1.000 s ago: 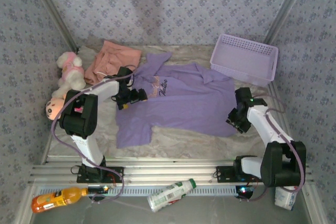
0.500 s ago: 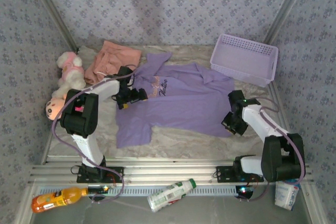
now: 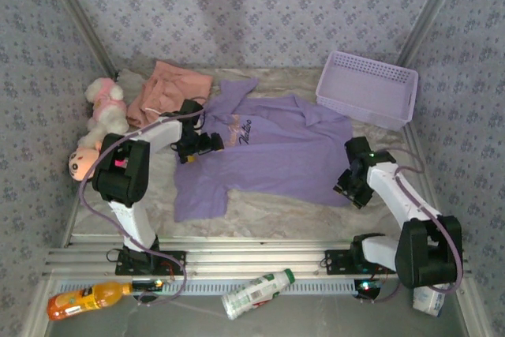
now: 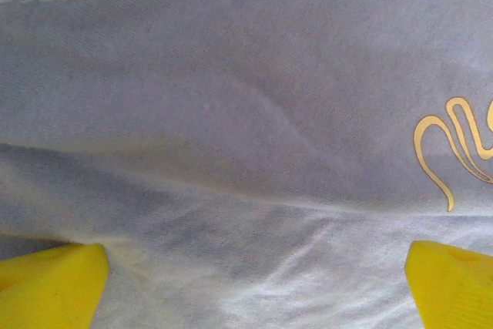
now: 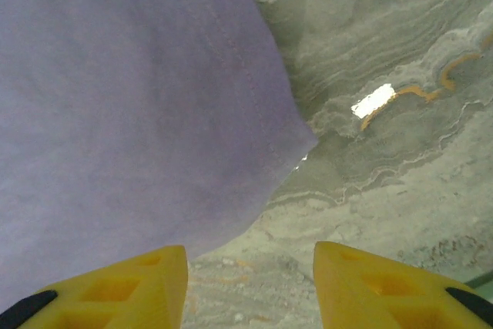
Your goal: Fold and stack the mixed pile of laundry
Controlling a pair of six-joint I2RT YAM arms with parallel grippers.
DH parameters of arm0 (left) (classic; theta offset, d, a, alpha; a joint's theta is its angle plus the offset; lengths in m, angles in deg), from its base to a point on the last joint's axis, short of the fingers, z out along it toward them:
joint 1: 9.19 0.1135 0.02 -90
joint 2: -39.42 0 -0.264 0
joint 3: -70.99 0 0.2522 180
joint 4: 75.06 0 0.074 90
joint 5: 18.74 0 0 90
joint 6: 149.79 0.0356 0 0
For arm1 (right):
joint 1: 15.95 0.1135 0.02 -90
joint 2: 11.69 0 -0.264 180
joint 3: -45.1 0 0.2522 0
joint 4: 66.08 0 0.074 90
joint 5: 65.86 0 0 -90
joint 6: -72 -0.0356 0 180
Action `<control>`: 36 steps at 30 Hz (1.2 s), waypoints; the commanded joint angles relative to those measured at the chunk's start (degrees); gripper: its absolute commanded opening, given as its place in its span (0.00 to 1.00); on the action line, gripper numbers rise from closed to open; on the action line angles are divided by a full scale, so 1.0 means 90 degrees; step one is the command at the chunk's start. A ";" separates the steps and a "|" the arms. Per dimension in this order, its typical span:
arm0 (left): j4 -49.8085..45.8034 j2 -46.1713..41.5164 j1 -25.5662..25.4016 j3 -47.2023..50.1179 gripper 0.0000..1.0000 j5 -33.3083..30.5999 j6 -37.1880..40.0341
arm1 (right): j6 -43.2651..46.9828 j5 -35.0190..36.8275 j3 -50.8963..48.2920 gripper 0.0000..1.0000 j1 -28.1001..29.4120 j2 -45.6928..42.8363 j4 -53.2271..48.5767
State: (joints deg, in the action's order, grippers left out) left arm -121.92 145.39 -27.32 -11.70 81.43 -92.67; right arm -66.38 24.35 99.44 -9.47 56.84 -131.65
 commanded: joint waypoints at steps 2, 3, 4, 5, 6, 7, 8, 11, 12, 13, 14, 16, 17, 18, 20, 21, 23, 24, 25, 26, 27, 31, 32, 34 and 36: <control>-0.0138 0.0187 -0.0052 -0.0066 1.00 -0.0002 -0.0047 | -0.0298 -0.0341 -0.0339 0.50 -0.0201 0.0286 0.1117; -0.0152 0.0188 -0.0055 -0.0066 1.00 -0.0014 -0.0039 | -0.0306 -0.0358 -0.0362 0.48 -0.0212 0.0413 0.1290; -0.0167 0.0188 -0.0056 -0.0074 1.00 -0.0018 -0.0033 | -0.0299 -0.0340 -0.0368 0.45 -0.0210 0.0504 0.1413; -0.0187 0.0188 -0.0055 -0.0085 1.00 -0.0027 -0.0021 | -0.0303 -0.0304 -0.0361 0.39 -0.0219 0.0610 0.1472; -0.0198 0.0188 -0.0056 -0.0084 1.00 -0.0039 -0.0009 | -0.0295 -0.0263 -0.0344 0.28 -0.0238 0.0688 0.1487; -0.0211 0.0188 -0.0056 -0.0096 1.00 -0.0051 0.0006 | -0.0272 -0.0229 -0.0322 0.18 -0.0250 0.0725 0.1466; -0.0226 0.0188 -0.0056 -0.0101 1.00 -0.0055 0.0021 | -0.0247 -0.0152 -0.0270 0.08 -0.0268 0.0744 0.1370; -0.0226 0.0188 -0.0056 -0.0096 1.00 -0.0084 0.0048 | -0.0123 -0.0023 -0.0076 0.00 -0.0296 0.0585 0.0834; -0.0219 0.0183 -0.0056 -0.0091 1.00 -0.0095 0.0052 | -0.0100 -0.0019 0.0014 0.00 -0.0293 0.0464 0.0594; -0.0200 0.0188 -0.0056 -0.0076 1.00 -0.0093 0.0051 | -0.0084 -0.0011 0.0094 0.00 -0.0290 0.0344 0.0398; -0.0175 0.0191 -0.0056 -0.0069 1.00 -0.0094 0.0046 | -0.0098 -0.0049 0.0203 0.00 -0.0289 0.0227 0.0148; -0.0146 0.0207 -0.0056 -0.0066 0.99 -0.0095 0.0031 | -0.0100 -0.0184 0.0425 0.00 -0.0293 0.0096 -0.0236; -0.0130 0.0212 -0.0056 -0.0066 0.99 -0.0092 0.0013 | -0.0074 -0.0188 0.0574 0.00 -0.0290 0.0071 -0.0391; -0.0116 0.0231 -0.0056 -0.0080 1.00 -0.0078 -0.0007 | -0.0056 -0.0310 0.0706 0.00 -0.0285 0.0089 -0.0515; -0.0100 0.0237 -0.0056 -0.0086 1.00 -0.0065 -0.0028 | 0.0114 -0.0494 0.0991 0.00 -0.0352 0.0352 -0.0525; -0.0090 0.0237 -0.0055 -0.0086 1.00 -0.0065 -0.0038 | 0.0225 -0.0546 0.1134 0.00 -0.0394 0.0635 -0.0434; -0.0101 0.0237 -0.0056 -0.0098 1.00 -0.0055 -0.0043 | 0.0498 -0.0778 0.1547 0.10 -0.0480 0.1368 -0.0151; -0.0108 0.0232 -0.0056 -0.0100 1.00 -0.0056 -0.0039 | 0.0772 -0.0821 0.1826 0.20 -0.0488 0.1718 0.0124; -0.0115 0.0227 -0.0064 -0.0098 1.00 -0.0064 -0.0038 | 0.0801 -0.0664 0.2121 0.22 -0.0489 0.2080 0.0329; -0.0139 0.0217 -0.0066 -0.0086 1.00 -0.0059 -0.0036 | 0.0812 -0.0502 0.2468 0.20 -0.0461 0.2435 0.0582; -0.0164 0.0217 -0.0066 -0.0089 1.00 -0.0061 -0.0038 | 0.0820 -0.0488 0.2782 0.12 -0.0442 0.2782 0.0848; -0.0259 0.0209 -0.0074 -0.0118 1.00 -0.0079 0.0032 | 0.0895 -0.0638 0.4185 0.07 -0.0363 0.3960 0.1053; -0.0270 0.0176 -0.0075 -0.0105 0.99 -0.0103 0.0033 | 0.1020 -0.0595 0.4471 0.08 -0.0290 0.4130 0.0844; -0.0253 0.0084 -0.0075 -0.0025 1.00 -0.0145 0.0038 | 0.1247 -0.0358 0.4564 0.08 -0.0136 0.4065 0.0562; -0.0208 0.0022 -0.0076 0.0059 1.00 -0.0187 0.0024 | 0.1256 -0.0224 0.4142 0.13 -0.0066 0.3635 0.0436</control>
State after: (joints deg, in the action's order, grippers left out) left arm -122.18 145.72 -27.65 -12.18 80.62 -92.63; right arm -57.35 20.02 138.50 -11.30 93.41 -122.76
